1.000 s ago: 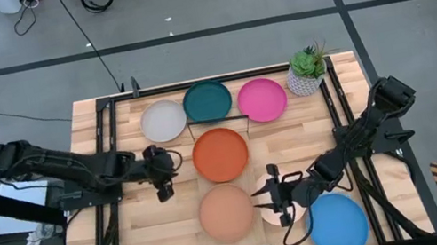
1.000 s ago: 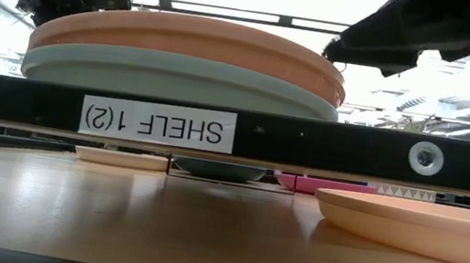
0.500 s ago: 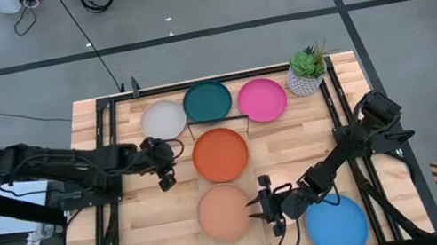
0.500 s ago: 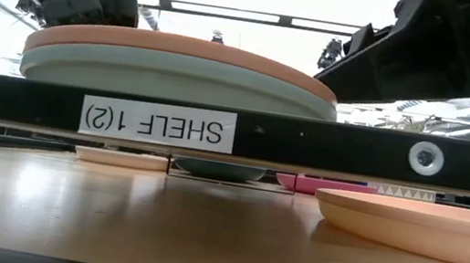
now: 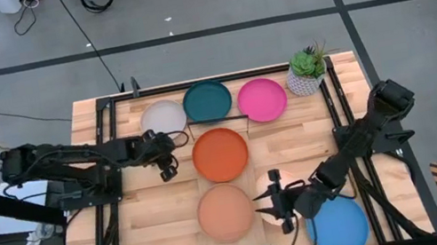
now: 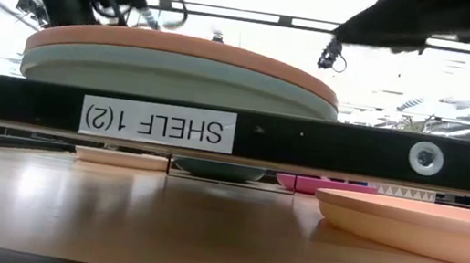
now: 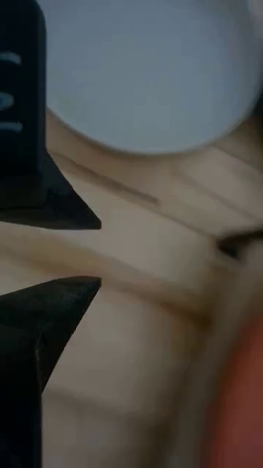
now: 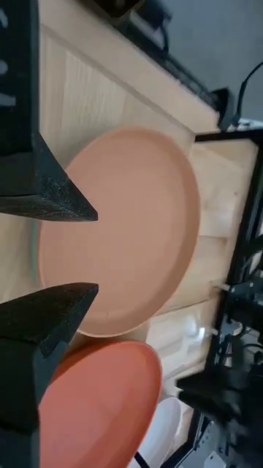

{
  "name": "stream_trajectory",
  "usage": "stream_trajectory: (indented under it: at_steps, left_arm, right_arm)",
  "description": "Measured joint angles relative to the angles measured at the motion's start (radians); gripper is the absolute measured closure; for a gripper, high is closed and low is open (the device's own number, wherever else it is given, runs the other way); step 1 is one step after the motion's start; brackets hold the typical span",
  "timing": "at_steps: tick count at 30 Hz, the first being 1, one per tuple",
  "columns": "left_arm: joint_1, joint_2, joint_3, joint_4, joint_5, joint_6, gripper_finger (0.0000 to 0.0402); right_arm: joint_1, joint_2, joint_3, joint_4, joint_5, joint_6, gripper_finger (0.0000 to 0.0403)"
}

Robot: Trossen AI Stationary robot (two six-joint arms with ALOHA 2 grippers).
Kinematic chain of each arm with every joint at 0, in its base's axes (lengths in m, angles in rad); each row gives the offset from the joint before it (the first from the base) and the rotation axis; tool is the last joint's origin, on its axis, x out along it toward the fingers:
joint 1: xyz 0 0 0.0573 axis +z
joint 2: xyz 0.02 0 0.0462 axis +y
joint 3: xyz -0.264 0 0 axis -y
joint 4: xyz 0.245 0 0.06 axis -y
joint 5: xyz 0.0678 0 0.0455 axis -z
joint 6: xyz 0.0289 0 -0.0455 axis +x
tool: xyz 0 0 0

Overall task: Place and stack plates onto a shelf
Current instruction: Stack the brown plate on top of the light blue plate on the shelf, then stack the gray plate on top of the brown plate on the shelf

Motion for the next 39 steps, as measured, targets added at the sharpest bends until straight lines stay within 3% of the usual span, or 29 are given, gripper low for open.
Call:
stream_trajectory:
  at_steps: [7,14,19,25,30,35,39]
  left_arm:
    - [0.175,0.093,-0.001,0.092,-0.001,0.18,0.0237]
    - [0.327,0.228,-0.004,0.154,0.064,0.369,0.0237]
    - [0.375,0.277,0.0,0.184,0.104,0.475,0.0241]
    - [0.386,0.278,-0.003,0.21,0.118,0.485,0.0246]
    - [0.388,0.278,-0.003,0.202,0.131,0.511,0.0287]
    - [0.382,0.277,-0.002,0.183,0.113,0.513,0.0383]
    - [0.365,0.247,0.003,0.101,0.094,0.482,0.0385]
  right_arm:
    - [0.04,-0.083,0.0,-0.145,0.05,0.056,0.025]
    - [0.043,-0.085,-0.018,-0.177,0.053,0.074,0.025]
    - [0.055,-0.098,-0.051,-0.181,0.085,0.102,0.025]
    - [0.056,-0.099,-0.078,-0.167,0.12,0.12,0.025]
    - [0.057,-0.094,-0.082,-0.145,0.131,0.109,0.025]
    - [0.061,-0.094,-0.082,-0.139,0.127,0.107,0.025]
    - [0.062,-0.094,-0.082,-0.145,0.124,0.109,0.025]
